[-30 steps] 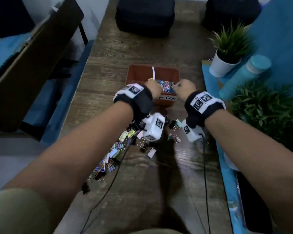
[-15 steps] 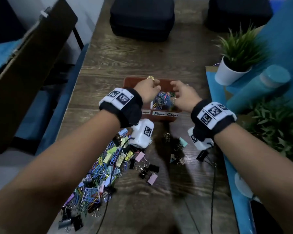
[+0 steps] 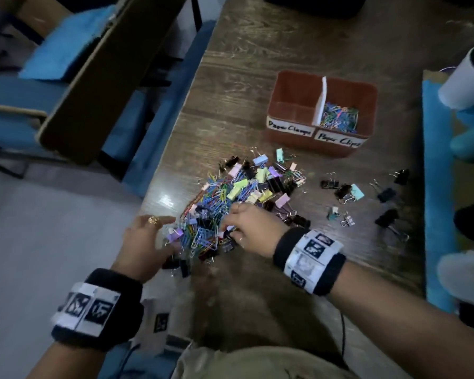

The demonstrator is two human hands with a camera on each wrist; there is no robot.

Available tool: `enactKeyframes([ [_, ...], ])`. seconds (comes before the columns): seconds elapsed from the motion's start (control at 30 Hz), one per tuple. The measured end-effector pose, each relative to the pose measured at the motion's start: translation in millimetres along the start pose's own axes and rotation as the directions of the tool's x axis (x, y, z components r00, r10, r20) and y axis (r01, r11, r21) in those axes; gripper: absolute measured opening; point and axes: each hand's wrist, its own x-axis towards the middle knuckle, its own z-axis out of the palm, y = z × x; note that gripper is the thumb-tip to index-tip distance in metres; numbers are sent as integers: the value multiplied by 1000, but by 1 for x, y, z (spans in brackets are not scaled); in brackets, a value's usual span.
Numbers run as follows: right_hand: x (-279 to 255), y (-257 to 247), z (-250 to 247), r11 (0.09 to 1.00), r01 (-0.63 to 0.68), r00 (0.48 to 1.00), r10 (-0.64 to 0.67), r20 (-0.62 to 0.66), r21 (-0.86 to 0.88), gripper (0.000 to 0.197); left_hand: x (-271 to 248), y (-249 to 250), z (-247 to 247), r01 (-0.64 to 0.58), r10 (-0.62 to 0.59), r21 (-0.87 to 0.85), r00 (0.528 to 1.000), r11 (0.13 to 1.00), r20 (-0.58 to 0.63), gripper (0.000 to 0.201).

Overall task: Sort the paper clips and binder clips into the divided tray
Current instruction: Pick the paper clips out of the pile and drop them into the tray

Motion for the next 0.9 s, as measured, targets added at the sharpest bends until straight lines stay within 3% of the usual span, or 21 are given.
enactKeyframes([
  [0.13,10,-23,28,962,22,1000,-23,-1,-271,30,-20,-15,31,115,-117,100,993,988,15,68],
  [0.23,10,-19,39,938,-29,1000,29,-6,-346,25,-27,-16,55,128,-133,84,989,988,68,58],
  [0.33,3,-10,44,937,-54,998,58,2,-346,25,-29,-15,74,110,-114,95,993,989,36,46],
  [0.53,-25,11,49,957,-206,978,197,-63,-204,21,-26,-1,95,22,-23,46,1000,999,17,41],
  [0.7,-69,32,49,942,-320,939,300,-168,-105,24,-19,17,99,-71,72,-36,997,997,4,51],
  [0.77,-81,39,49,940,-338,898,333,-289,33,21,-17,23,102,-122,122,-17,992,992,33,48],
  [0.9,-99,47,52,894,-338,763,444,-471,296,10,-16,37,108,-198,190,62,975,978,114,37],
])
